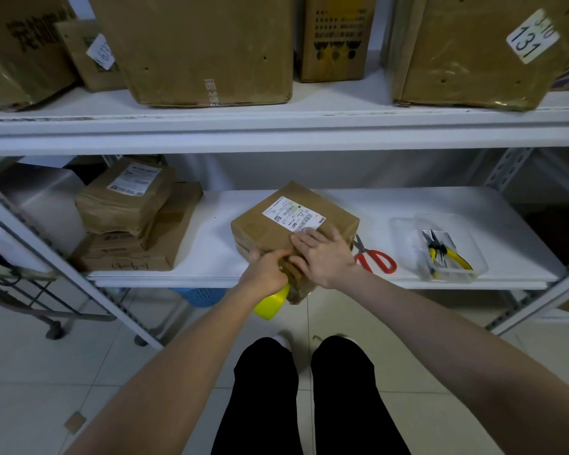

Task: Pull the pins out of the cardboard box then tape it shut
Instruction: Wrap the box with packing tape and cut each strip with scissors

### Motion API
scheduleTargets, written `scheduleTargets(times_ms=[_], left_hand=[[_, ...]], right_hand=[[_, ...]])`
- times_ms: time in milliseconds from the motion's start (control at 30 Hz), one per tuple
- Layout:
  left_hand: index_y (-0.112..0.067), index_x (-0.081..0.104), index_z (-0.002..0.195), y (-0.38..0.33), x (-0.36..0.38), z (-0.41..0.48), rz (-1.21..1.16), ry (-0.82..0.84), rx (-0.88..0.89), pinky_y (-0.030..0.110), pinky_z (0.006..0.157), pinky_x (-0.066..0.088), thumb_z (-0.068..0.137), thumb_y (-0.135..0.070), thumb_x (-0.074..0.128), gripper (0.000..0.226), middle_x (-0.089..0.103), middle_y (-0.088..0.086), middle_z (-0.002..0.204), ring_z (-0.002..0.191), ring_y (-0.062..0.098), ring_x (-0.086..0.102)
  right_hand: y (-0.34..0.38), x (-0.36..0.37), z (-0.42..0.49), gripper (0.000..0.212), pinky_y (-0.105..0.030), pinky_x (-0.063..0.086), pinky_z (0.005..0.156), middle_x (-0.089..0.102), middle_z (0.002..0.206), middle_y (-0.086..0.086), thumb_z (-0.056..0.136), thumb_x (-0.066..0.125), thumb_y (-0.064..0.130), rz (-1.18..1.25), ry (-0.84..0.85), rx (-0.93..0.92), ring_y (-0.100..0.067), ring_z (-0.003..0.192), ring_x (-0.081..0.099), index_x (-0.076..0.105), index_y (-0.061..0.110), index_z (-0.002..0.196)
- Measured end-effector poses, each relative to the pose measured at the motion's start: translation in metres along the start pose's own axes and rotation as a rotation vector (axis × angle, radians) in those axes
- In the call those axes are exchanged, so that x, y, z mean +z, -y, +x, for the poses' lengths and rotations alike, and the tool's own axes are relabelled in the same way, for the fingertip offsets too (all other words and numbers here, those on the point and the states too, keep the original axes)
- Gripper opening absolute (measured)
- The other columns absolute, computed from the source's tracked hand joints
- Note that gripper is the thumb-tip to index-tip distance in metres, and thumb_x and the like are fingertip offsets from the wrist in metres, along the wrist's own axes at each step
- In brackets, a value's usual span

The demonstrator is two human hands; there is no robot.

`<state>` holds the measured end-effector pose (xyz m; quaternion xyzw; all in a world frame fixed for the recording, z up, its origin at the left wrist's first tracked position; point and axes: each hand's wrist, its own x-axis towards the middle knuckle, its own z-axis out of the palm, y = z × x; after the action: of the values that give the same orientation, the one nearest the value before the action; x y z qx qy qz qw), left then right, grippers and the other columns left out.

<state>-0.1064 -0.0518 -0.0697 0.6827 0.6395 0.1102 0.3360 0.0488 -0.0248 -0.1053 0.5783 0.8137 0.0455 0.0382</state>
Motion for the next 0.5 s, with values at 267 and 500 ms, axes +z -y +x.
scheduleTargets(times_ms=[267, 500], left_hand=[[-0.030, 0.040, 0.142, 0.001, 0.001, 0.004, 0.005, 0.020, -0.032, 0.037, 0.116, 0.028, 0.086, -0.006, 0.049, 0.062, 0.015, 0.009, 0.150, 0.133, 0.030, 0.036], [-0.029, 0.039, 0.143, -0.001, 0.003, 0.006, -0.022, 0.029, -0.038, 0.034, 0.118, 0.023, 0.087, -0.004, 0.050, 0.062, 0.013, 0.008, 0.151, 0.137, 0.030, 0.031]], right_hand=[[-0.034, -0.006, -0.014, 0.053, -0.041, 0.033, 0.097, 0.063, 0.122, -0.003, 0.097, 0.020, 0.040, 0.033, -0.200, 0.072, -0.026, 0.118, 0.052, 0.064, 0.017, 0.117], [-0.064, 0.002, -0.013, 0.038, -0.035, 0.034, 0.095, 0.046, 0.131, -0.001, 0.096, 0.040, 0.024, 0.164, -0.120, 0.241, -0.023, 0.122, 0.041, 0.047, 0.019, 0.133]])
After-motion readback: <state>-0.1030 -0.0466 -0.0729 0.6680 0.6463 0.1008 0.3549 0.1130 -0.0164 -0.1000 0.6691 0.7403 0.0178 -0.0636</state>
